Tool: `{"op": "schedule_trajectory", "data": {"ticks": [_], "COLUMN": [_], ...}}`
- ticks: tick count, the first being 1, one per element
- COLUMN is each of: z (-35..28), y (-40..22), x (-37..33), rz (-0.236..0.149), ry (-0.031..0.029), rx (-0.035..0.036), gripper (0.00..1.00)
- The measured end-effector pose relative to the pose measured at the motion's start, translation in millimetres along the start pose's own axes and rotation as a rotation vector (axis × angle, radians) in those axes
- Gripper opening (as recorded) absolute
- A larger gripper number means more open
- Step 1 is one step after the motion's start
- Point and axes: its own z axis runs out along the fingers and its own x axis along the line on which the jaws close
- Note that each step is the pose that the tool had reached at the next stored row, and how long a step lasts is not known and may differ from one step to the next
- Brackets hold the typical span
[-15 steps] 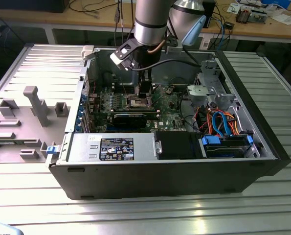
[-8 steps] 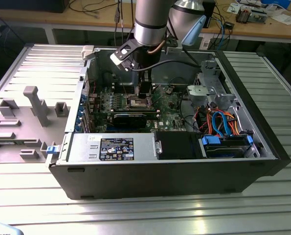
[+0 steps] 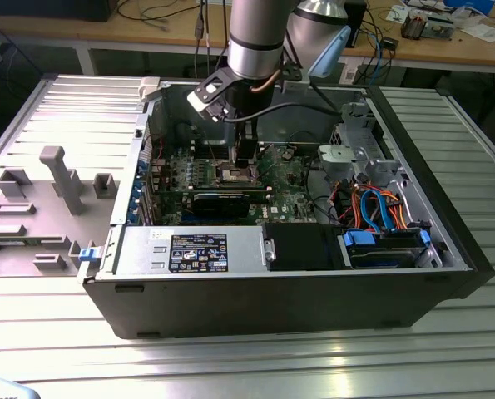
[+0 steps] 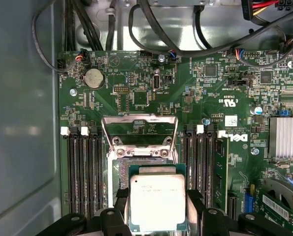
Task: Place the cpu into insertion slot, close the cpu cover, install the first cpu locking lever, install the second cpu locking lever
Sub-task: 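Place the cpu into insertion slot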
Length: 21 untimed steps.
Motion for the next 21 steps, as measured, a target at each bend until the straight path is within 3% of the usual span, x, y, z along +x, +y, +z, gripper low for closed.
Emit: {"op": "schedule_trajectory", "data": {"ticks": [18,21], "z": [5.6,10.4], "y": [-3.7,-4.7], "x": [0.0,-0.1], "rz": [0.0,0.0], "ry": [0.0,-0.0001], "rx": [0.0001,0.0001], "gripper": [0.55,0.55]}}
